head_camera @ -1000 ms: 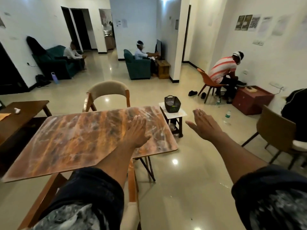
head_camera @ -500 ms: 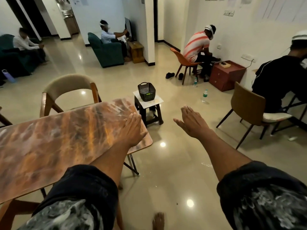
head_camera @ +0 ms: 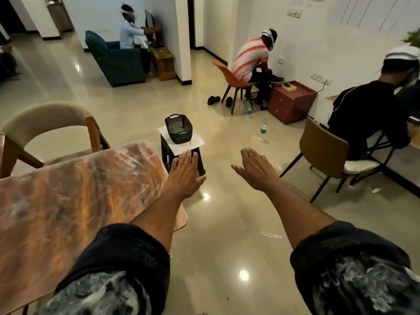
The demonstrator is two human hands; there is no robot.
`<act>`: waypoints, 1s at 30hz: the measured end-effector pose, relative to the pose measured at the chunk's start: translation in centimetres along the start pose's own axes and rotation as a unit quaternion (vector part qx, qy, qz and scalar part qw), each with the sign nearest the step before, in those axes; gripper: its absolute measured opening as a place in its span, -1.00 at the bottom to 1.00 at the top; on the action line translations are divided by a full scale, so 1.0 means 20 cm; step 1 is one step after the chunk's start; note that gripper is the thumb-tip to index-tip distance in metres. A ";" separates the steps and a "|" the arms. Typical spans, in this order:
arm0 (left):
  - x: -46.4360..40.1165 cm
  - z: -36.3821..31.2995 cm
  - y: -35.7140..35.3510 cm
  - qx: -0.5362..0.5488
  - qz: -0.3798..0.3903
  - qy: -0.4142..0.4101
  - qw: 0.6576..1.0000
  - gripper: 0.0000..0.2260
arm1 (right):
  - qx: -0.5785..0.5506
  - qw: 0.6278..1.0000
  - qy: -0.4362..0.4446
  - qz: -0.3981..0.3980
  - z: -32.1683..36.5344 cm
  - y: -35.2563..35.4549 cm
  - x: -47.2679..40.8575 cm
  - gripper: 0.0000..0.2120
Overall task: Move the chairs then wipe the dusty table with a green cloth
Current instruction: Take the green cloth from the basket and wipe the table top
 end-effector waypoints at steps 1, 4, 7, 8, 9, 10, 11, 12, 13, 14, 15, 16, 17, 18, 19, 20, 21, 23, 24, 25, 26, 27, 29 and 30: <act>-0.05 -0.01 -0.01 -0.003 -0.001 0.000 1.000 -0.21 | 0.004 1.000 -0.001 0.002 -0.03 0.00 -0.04 -0.38; -0.18 -0.02 -0.02 0.000 0.003 0.005 1.000 -0.22 | 0.002 1.000 0.004 0.010 -0.10 -0.01 -0.16 -0.38; -0.32 -0.03 -0.02 -0.003 0.000 0.013 1.000 -0.23 | 0.003 1.000 0.019 0.010 -0.18 -0.03 -0.33 -0.37; -0.38 -0.03 -0.02 0.000 -0.002 0.017 1.000 -0.23 | 0.001 1.000 0.023 0.009 -0.21 -0.04 -0.39 -0.37; -0.43 -0.03 -0.02 0.005 -0.002 0.023 1.000 -0.23 | -0.004 1.000 0.026 0.008 -0.24 -0.04 -0.44 -0.37; -0.49 -0.03 -0.01 0.011 -0.001 0.030 1.000 -0.23 | -0.008 0.999 0.030 0.007 -0.27 -0.04 -0.51 -0.36; -0.55 -0.04 -0.01 0.015 -0.002 0.038 0.999 -0.24 | -0.010 0.999 0.035 0.005 -0.31 -0.04 -0.58 -0.36; -0.61 -0.04 0.00 0.018 -0.004 0.047 0.999 -0.24 | -0.008 0.999 0.041 0.001 -0.35 -0.03 -0.65 -0.35; -0.66 -0.04 0.01 0.020 -0.005 0.054 0.998 -0.25 | -0.007 0.999 0.045 -0.004 -0.39 -0.03 -0.72 -0.35; -0.70 -0.05 0.01 0.019 -0.008 0.058 0.998 -0.25 | -0.011 0.999 0.046 -0.009 -0.42 -0.03 -0.77 -0.36; -0.75 -0.05 0.01 0.017 -0.006 0.062 0.998 -0.26 | -0.017 0.999 0.047 -0.007 -0.45 -0.02 -0.83 -0.36; -0.79 -0.05 0.01 0.017 -0.004 0.068 0.998 -0.26 | -0.018 0.998 0.052 -0.005 -0.48 -0.02 -0.89 -0.37; -0.83 -0.05 0.01 0.018 -0.009 0.077 0.997 -0.27 | -0.017 0.998 0.061 -0.003 -0.50 -0.03 -0.94 -0.38; -0.87 -0.04 0.01 0.019 -0.009 0.087 0.996 -0.27 | -0.014 0.997 0.070 -0.004 -0.52 -0.05 -0.99 -0.38; -0.89 -0.04 0.01 0.021 -0.005 0.095 0.995 -0.27 | -0.018 0.997 0.075 -0.003 -0.53 -0.05 -1.04 -0.38; -0.92 -0.04 0.01 0.020 0.003 0.101 0.995 -0.27 | -0.026 0.997 0.079 0.001 -0.54 -0.05 -1.08 -0.37; -0.95 -0.04 0.00 0.016 0.008 0.106 0.994 -0.27 | -0.030 0.996 0.083 0.005 -0.55 -0.06 -1.13 -0.37; -1.02 -0.05 0.00 0.006 0.009 0.110 0.994 -0.28 | -0.029 0.995 0.093 0.006 -0.58 -0.10 -1.21 -0.38; -1.06 -0.05 0.00 0.004 0.010 0.111 0.994 -0.28 | -0.028 0.995 0.097 0.006 -0.59 -0.11 -1.25 -0.38; -1.11 -0.05 -0.01 0.004 0.014 0.112 0.994 -0.27 | -0.031 0.994 0.101 0.010 -0.60 -0.12 -1.30 -0.38; -1.16 -0.05 -0.01 0.004 0.017 0.114 0.993 -0.27 | -0.034 0.994 0.103 0.014 -0.61 -0.13 -1.35 -0.38; -1.21 -0.03 -0.03 0.002 0.017 0.116 0.993 -0.27 | -0.039 0.993 0.106 0.016 -0.62 -0.15 -1.40 -0.38; -1.30 0.01 -0.05 -0.003 0.022 0.119 0.993 -0.27 | -0.048 0.993 0.111 0.019 -0.63 -0.17 -1.50 -0.37; -1.34 0.03 -0.07 -0.006 0.026 0.120 0.992 -0.27 | -0.049 0.992 0.114 0.020 -0.64 -0.18 -1.55 -0.37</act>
Point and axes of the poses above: each hand's wrist, its own x-axis away from the middle knuckle, its own y-axis out of the back of the hand, z = x × y, the point moved 2 cm from there along -x, towards the middle knuckle, and after that the axes turned 2 degrees about y, right-handed, at the moved point
